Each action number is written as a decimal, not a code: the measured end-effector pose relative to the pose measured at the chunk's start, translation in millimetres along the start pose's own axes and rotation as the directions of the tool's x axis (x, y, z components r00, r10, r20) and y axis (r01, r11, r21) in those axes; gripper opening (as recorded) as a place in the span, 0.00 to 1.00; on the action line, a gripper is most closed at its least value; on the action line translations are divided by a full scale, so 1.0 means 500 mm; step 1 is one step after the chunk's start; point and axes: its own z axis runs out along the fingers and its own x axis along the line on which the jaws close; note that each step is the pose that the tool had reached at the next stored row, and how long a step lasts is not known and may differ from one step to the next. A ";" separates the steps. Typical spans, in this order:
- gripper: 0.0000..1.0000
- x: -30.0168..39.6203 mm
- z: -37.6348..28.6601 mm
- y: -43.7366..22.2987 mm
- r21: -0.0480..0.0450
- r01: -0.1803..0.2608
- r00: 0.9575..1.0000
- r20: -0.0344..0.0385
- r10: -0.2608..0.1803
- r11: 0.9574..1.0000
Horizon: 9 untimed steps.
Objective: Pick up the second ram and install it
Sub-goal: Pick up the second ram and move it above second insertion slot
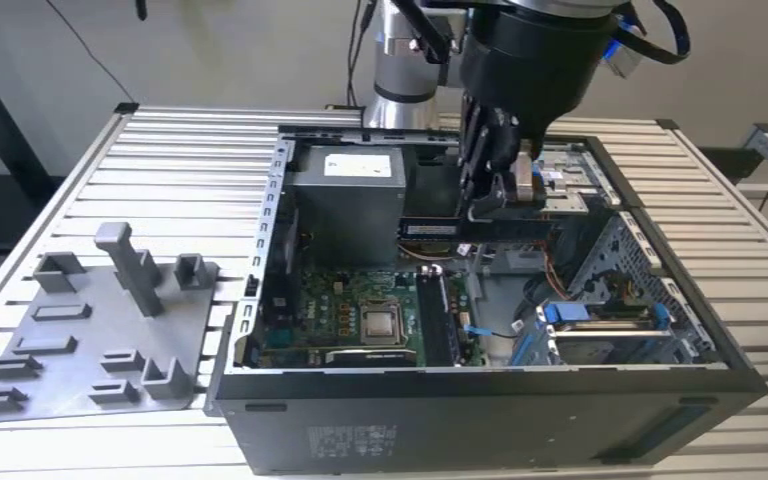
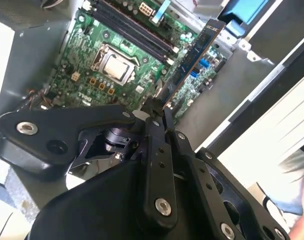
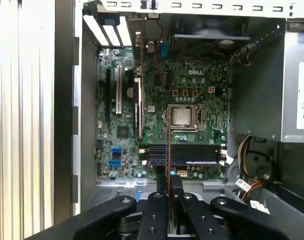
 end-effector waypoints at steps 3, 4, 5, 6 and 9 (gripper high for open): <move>0.14 0.000 -0.001 -0.018 0.000 0.000 1.000 0.000 0.000 1.000; 0.14 0.000 -0.001 -0.023 -0.001 0.000 1.000 0.000 0.000 1.000; 0.14 0.000 -0.001 -0.026 -0.001 0.000 1.000 0.000 0.000 1.000; 0.14 0.000 -0.001 -0.028 -0.001 0.000 1.000 0.000 0.000 1.000; 0.14 0.000 -0.001 -0.029 -0.001 0.000 1.000 0.000 0.000 1.000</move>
